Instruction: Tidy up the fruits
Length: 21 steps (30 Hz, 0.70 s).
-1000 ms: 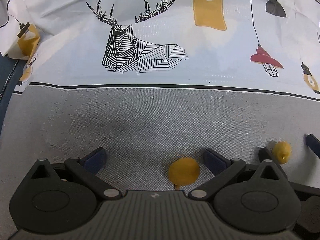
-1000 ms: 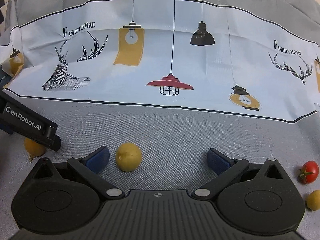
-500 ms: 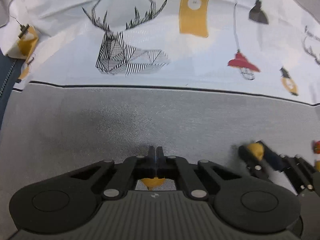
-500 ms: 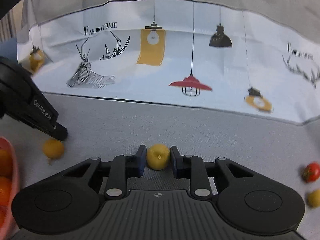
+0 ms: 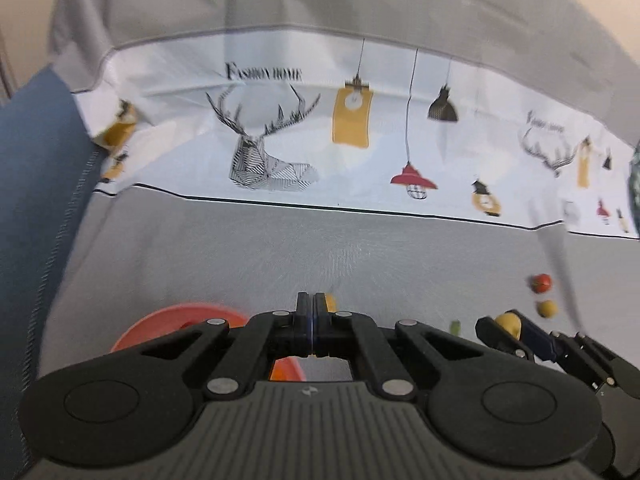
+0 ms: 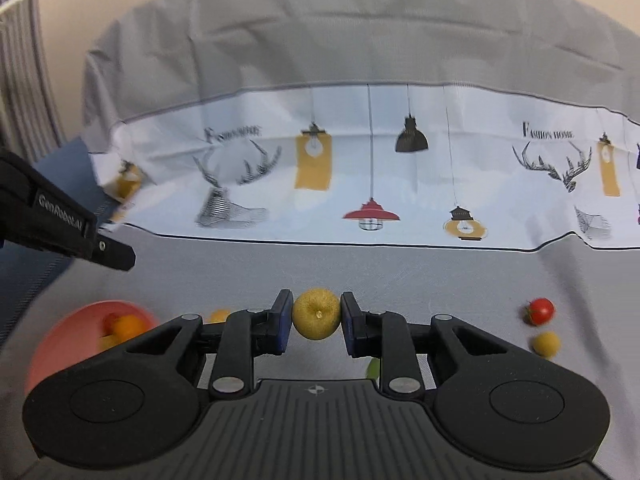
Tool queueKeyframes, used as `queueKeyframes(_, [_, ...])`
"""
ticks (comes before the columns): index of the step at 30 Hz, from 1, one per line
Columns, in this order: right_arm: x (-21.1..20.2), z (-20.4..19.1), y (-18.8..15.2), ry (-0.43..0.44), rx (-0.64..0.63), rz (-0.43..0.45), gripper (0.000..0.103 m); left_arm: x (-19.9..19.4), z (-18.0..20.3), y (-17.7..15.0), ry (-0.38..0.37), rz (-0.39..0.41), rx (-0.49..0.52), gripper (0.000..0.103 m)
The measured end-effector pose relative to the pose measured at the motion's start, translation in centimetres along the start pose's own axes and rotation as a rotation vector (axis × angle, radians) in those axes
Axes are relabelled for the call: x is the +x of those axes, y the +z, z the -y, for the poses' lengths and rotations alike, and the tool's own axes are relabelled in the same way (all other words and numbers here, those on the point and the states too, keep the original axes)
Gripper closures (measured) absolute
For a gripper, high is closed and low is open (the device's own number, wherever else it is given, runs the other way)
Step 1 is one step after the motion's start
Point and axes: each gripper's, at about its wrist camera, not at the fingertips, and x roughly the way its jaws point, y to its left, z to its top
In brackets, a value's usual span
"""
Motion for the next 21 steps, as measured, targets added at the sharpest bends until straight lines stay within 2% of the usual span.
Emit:
queueKeyframes(6, [-7.6,-2.2,-1.6,0.04,0.031,0.031,0.076,-8.6,-0.9,-4.6,0.011,0.049,-0.004,0.103])
queueKeyframes(8, [-9.4,-2.9,-2.2,0.043,0.008,0.04,0.076,-10.3,-1.0,-6.0,0.028,0.066,0.008,0.103])
queueKeyframes(12, [-10.2,-3.3,-3.3,0.011,-0.022,0.032,0.076,-10.4,-1.6,-6.2,0.017,0.046,-0.013,0.103])
queueKeyframes(14, [-9.7,-2.7,-3.5,-0.005,-0.002,0.013,0.076,-9.1,-1.4,-5.2,0.005,0.021,-0.012,0.103])
queueKeyframes(16, [-8.9,-1.9,-3.6,-0.023,0.013,-0.001,0.076,-7.4,-0.8,-4.1,-0.005,0.018,0.001,0.098])
queueKeyframes(17, [-8.3,-1.4,-3.6,-0.034,0.021,-0.003,0.076,-6.1,-0.3,-3.4,-0.014,0.01,0.02,0.086])
queueKeyframes(18, [-7.6,-1.0,-3.6,-0.042,0.027,-0.009,0.076,-4.6,0.1,-2.7,-0.013,-0.002,0.03,0.062])
queueKeyframes(20, [-5.8,-0.2,-3.7,-0.06,0.047,-0.02,0.076,-1.1,0.9,-1.6,-0.006,-0.02,0.037,0.037])
queueKeyframes(21, [-4.9,0.4,-3.6,-0.071,0.061,-0.029,0.076,0.8,1.3,-1.2,0.007,-0.028,0.04,0.034])
